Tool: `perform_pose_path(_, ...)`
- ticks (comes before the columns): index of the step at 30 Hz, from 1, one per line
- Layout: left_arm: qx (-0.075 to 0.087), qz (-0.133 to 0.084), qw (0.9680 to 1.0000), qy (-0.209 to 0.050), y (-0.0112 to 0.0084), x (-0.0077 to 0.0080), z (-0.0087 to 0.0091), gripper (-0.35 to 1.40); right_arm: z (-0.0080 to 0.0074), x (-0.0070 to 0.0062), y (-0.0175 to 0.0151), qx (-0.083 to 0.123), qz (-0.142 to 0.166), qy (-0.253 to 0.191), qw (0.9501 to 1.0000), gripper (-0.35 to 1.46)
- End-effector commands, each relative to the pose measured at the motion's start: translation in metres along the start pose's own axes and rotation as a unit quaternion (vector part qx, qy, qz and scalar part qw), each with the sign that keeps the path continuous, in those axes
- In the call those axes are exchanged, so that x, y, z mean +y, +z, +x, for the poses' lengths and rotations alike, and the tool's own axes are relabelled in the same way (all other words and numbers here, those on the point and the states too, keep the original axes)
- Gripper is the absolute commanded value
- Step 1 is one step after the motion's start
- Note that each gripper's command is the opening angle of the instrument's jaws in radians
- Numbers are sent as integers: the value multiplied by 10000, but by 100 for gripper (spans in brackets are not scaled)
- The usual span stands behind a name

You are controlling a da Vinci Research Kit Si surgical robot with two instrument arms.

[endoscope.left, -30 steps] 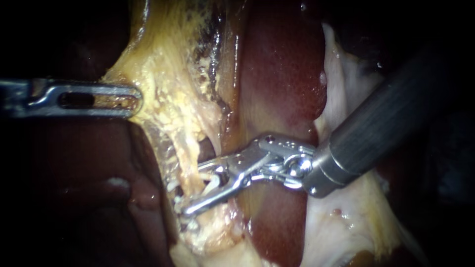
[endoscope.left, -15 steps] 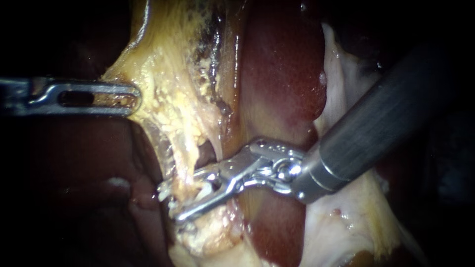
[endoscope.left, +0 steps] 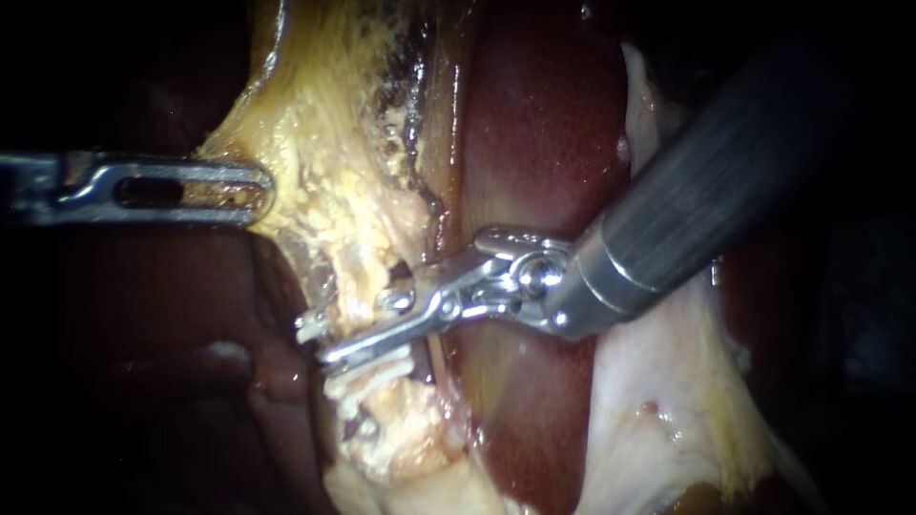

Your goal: Clipping third clip left tube

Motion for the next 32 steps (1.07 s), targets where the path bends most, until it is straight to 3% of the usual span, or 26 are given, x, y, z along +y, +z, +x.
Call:
perform_pose_path(1, 1, 0, 10000, 0, 0, 0, 0, -35, 1, 0, 0, 22, -25, 30, 10000, 39)
perform_pose_path(10, 0, -1, 10000, 0, 0, 0, 0, -35, 11, 0, -5, 128, -136, 116, 9998, 27)
perform_pose_path(11, 0, -1, 10000, 0, 0, 0, 0, -35, 12, 1, -6, 143, -152, 117, 9997, 20)
perform_pose_path(12, 0, -1, 10000, 0, 0, 0, 0, -35, 12, 3, -8, 157, -171, 118, 9997, 5)
perform_pose_path(13, 0, -1, 10000, 0, 0, 0, 0, -35, 12, 6, -11, 164, -194, 148, 9996, -23)
perform_pose_path(14, 0, -1, 10000, 0, 0, 0, 0, -35, 12, 8, -13, 210, -245, 180, 9993, -35)
perform_pose_path(20, 0, -1, 10000, 0, 0, 0, 0, -35, 9, 19, -32, 225, -394, 597, 9972, -35)
perform_pose_path(32, -1, -2, 10000, 0, 0, 0, 0, -35, 5, 11, -30, 120, -332, 742, 9966, -35)
